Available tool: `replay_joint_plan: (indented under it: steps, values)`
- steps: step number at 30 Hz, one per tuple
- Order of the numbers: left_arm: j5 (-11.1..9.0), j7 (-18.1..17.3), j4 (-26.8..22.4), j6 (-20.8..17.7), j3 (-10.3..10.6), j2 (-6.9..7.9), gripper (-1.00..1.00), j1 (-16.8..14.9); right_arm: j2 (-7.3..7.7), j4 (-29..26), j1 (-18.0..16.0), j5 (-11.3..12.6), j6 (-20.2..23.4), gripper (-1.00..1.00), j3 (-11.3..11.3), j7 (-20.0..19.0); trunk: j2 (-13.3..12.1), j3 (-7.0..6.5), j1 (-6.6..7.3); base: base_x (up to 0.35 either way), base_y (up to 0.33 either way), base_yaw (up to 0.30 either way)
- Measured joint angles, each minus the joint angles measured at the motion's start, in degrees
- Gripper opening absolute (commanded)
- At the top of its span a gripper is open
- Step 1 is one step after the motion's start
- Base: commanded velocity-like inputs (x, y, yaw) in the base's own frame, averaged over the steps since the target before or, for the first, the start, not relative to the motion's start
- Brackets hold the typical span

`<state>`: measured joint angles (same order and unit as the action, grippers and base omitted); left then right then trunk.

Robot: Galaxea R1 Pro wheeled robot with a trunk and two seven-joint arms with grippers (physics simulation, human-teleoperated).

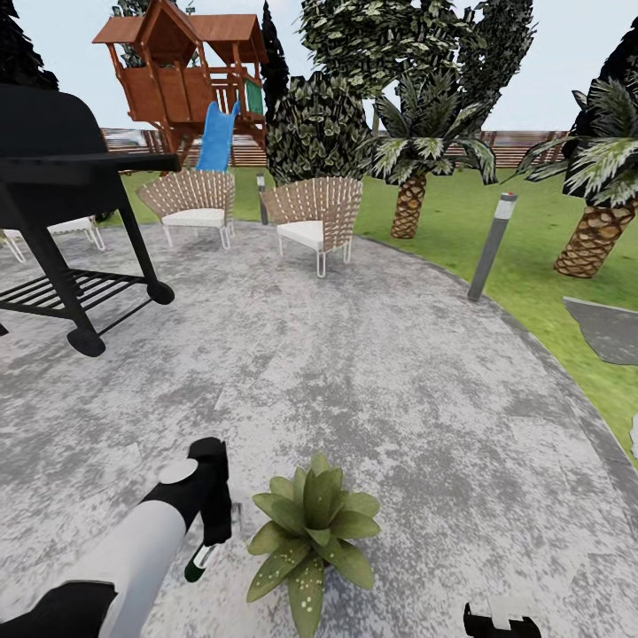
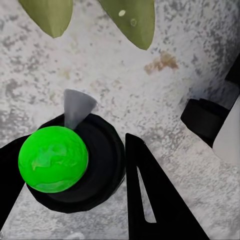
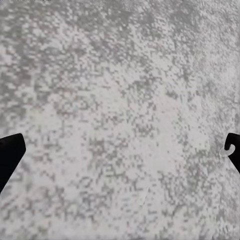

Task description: Pick up the pesticide atomizer in the garden and spray insectifuge to fully cover both potted plants in the garden.

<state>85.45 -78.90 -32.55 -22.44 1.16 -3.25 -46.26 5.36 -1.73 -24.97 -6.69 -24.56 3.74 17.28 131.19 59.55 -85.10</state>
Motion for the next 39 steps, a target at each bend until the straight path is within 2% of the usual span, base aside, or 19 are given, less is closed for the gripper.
replay_joint_plan:
  steps: [2, 5, 7, 15, 22, 28, 31, 33, 35, 39]
  values:
    - [0.1, 0.0, 0.1, 0.1, 0.1, 0.42, -1.0, 0.1, 0.0, 0.0, 0.0, 0.0, 0.0, 1.0, 0.0, 0.0, 0.0, 0.0, 0.0, 0.0, 0.0, 0.0]
    - [0.2, 0.1, 0.1, 0.3, 0.1, 2.34, -1.0, 2.4, 0.0, 0.0, 0.0, 0.0, 0.0, 1.0, 0.0, 0.0, 0.0, 0.0, 0.0, 0.0, 0.0, 0.0]
    - [0.1, 0.1, 0.2, 0.3, 0.1, 2.98, -1.0, 2.8, 0.0, 0.0, 0.0, 0.0, 0.0, 1.0, 0.0, 0.0, 0.0, 0.0, 0.0, 0.0, 0.0, 0.0]
    - [-0.4, 2.6, 1.2, -0.4, -0.8, 4.29, -1.0, 3.0, -0.04, -0.2, 0.0, 0.1, 0.0, 1.0, 0.0, 0.1, 0.0, 0.0, 0.0, 0.0, 0.0, 0.009]
    - [-0.7, 2.9, 0.7, -0.8, -1.0, 4.39, -1.0, 3.0, -0.05, -0.2, 0.0, 0.1, 0.0, 1.0, 0.1, 0.1, 0.0, 0.0, 0.0, 0.0, -0.105, 0.238]
    - [-0.7, 3.2, 0.7, -0.8, -1.0, 4.04, -1.0, 3.0, 0.0, -0.2, 0.0, 0.1, 0.0, 1.0, 0.1, 0.1, 0.0, 0.0, 0.0, 0.01, -0.141, 0.043]
    - [-0.7, 7.0, 1.6, -0.8, -0.9, 4.12, -1.0, 3.0, -0.02, -0.2, 0.0, 0.1, 0.0, 1.0, 0.1, 0.1, 0.0, 0.0, 0.0, 0.001, -0.009, 0.001]
    - [-1.7, 8.1, 1.6, -0.8, -1.7, 4.14, -1.0, 3.0, -0.06, -0.2, 0.0, 0.1, 0.0, 1.0, 0.1, 0.1, 0.0, 0.0, 0.0, -0.034, -0.064, 0.009]
    - [-3.2, 8.6, 1.4, -0.8, -3.6, 4.22, -1.0, 3.0, -0.07, -0.2, 0.0, 0.1, 0.0, 1.0, 0.1, 0.1, 0.0, 0.0, -0.01, -0.145, -0.152, 0.147]
    - [-3.9, 8.8, 1.0, -1.0, -5.4, 4.08, -1.0, 3.1, -0.09, -0.2, 0.0, 0.1, 0.0, 1.0, 0.1, 0.1, 0.0, 0.0, -0.01, -0.142, -0.21, 0.248]
